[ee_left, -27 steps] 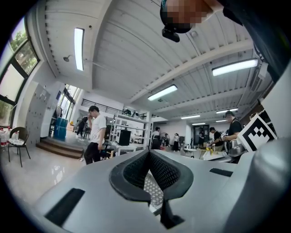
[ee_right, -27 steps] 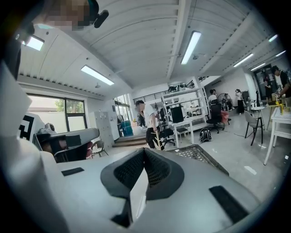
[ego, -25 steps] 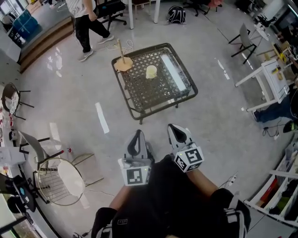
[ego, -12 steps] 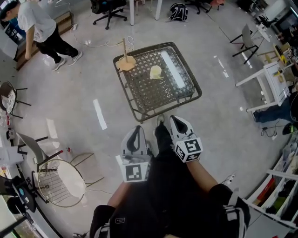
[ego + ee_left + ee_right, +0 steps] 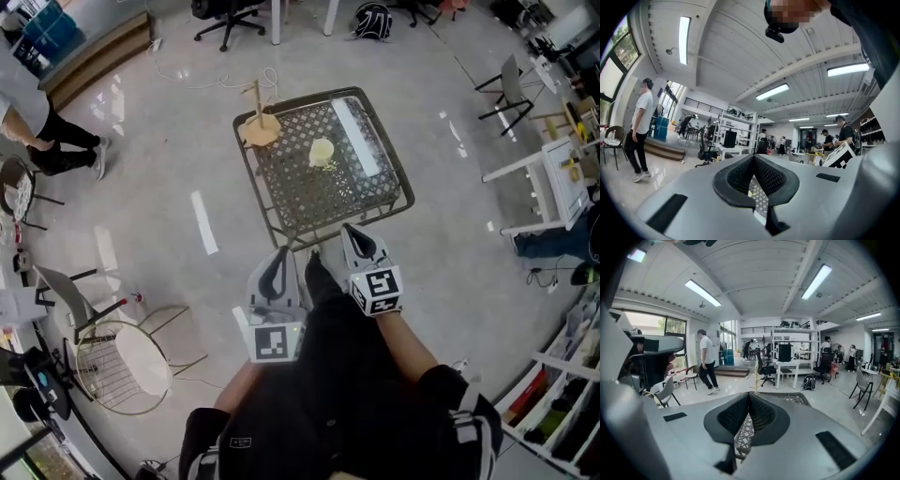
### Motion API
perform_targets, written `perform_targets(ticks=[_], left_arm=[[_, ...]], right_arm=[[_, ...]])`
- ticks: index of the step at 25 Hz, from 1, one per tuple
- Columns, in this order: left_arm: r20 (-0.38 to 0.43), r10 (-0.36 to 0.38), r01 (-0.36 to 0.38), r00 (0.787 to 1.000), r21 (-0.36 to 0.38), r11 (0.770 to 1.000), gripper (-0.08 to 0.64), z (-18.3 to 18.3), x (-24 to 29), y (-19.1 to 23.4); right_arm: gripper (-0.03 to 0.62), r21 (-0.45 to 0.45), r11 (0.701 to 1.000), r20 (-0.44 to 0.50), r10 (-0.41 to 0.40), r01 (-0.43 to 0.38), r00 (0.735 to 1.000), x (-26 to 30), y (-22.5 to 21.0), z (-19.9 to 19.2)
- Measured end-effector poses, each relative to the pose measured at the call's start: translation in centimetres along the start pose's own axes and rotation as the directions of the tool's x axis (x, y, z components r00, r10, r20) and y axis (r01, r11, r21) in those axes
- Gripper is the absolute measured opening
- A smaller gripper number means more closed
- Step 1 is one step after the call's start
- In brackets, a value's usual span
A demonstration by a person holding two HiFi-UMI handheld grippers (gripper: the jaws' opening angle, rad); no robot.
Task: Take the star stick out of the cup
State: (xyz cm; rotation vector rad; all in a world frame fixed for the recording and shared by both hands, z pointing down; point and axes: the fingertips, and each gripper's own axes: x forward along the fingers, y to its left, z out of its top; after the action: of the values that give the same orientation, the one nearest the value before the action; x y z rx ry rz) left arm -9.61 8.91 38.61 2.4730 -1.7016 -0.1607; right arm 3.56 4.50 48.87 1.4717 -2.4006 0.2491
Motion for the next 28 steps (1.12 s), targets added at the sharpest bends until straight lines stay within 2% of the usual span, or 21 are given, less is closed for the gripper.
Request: perform_targets(ticks=[8,14,18,22,28], left_arm=[[-0.028,0.007,-0.007,1.0,0.006,1.0,0.015,-0.1,6.3,1.3],[-0.042,0.016,-0.015,0.999,0.01,1.0,0.015,-0.2,10.3,2.5],[-0.062,0.019,-0.019,0.998,0.003,1.0,0.015,-0.6,12.6,3.0],[-0.078,0.021,-0.02,0.997,0.011,1.0,0.015,-1.1,14.4,3.3],[-0.095,0.043,-0.042,0.995,0.009,0.999,0.015,-1.7,16.9,4.2]], right_arm=[[0.011,-0.131,0.99,-0.124,0.024,-0.04,0.992,6.9,-3.6,-1.0],[0.011,-0.281,0.957,-0.22,0.008,-0.071,0.975,11.6,-6.2,-2.2],[0.011,-0.406,0.907,-0.298,-0.013,-0.114,0.955,14.4,-7.6,-4.0],[0.019,-0.501,0.844,-0.381,-0.02,-0.189,0.924,16.7,-8.4,-6.8],[0.052,-0.639,0.704,-0.49,-0.061,-0.311,0.869,19.9,-9.7,-11.2]])
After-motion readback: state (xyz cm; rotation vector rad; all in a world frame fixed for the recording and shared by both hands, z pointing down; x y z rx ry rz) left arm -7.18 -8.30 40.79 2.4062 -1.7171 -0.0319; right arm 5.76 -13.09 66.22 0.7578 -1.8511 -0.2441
